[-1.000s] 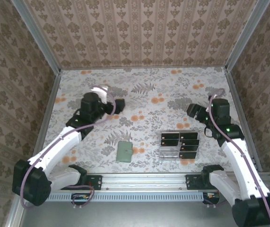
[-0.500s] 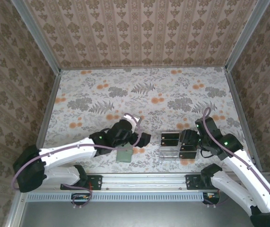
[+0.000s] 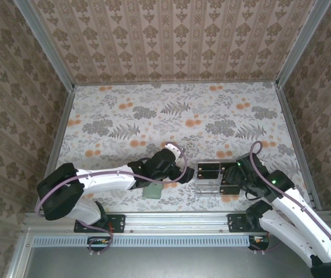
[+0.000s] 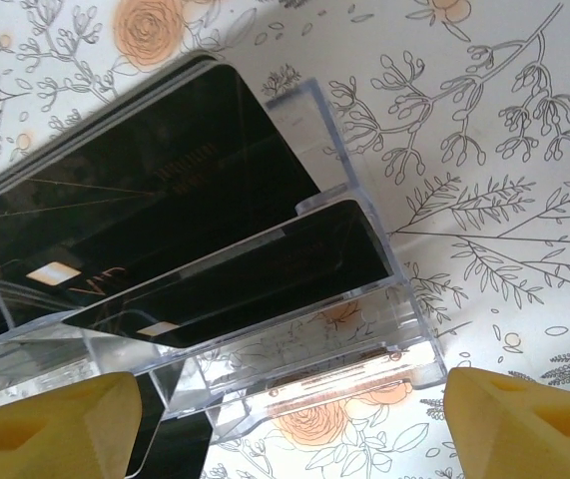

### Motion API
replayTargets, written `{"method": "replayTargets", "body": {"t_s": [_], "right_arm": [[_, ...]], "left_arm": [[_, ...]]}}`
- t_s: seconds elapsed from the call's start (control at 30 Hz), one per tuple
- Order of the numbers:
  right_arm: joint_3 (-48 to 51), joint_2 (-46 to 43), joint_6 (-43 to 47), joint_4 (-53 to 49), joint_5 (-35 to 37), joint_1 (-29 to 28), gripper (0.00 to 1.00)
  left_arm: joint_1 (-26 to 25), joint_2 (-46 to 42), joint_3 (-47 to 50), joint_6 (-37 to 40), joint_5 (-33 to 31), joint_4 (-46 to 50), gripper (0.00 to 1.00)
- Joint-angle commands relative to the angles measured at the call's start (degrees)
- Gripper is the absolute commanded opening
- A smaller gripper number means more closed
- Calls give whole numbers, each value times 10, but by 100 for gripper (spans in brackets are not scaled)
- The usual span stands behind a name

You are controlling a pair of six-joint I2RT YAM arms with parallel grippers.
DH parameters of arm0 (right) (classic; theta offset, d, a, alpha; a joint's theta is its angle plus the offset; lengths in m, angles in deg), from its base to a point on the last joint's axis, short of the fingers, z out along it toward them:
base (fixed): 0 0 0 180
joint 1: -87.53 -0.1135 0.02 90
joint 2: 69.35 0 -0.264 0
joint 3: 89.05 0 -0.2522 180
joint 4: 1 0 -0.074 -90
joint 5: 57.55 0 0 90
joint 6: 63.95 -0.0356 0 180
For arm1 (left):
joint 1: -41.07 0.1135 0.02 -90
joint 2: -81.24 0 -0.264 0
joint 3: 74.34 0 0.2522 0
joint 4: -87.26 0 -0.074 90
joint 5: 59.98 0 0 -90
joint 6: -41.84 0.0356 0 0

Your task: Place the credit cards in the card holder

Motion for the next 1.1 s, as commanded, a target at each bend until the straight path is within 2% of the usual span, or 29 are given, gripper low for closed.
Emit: {"method": "replayTargets", "body": {"t_s": [0.0, 0.5, 0.83, 1.07], "right_arm": [[13, 1, -16, 20, 4, -6, 80], [69, 2, -46, 119, -6, -8, 75], [109, -6, -83, 186, 21, -12, 73], [117, 24, -88, 243, 43, -12, 72]], "left_arm": [[-6, 13, -11, -13, 13, -28, 100], [-4, 69, -36, -8, 6, -42, 100], [27, 104, -61, -2, 19, -55, 100], [57, 132, -83, -3, 38, -70, 100]]}}
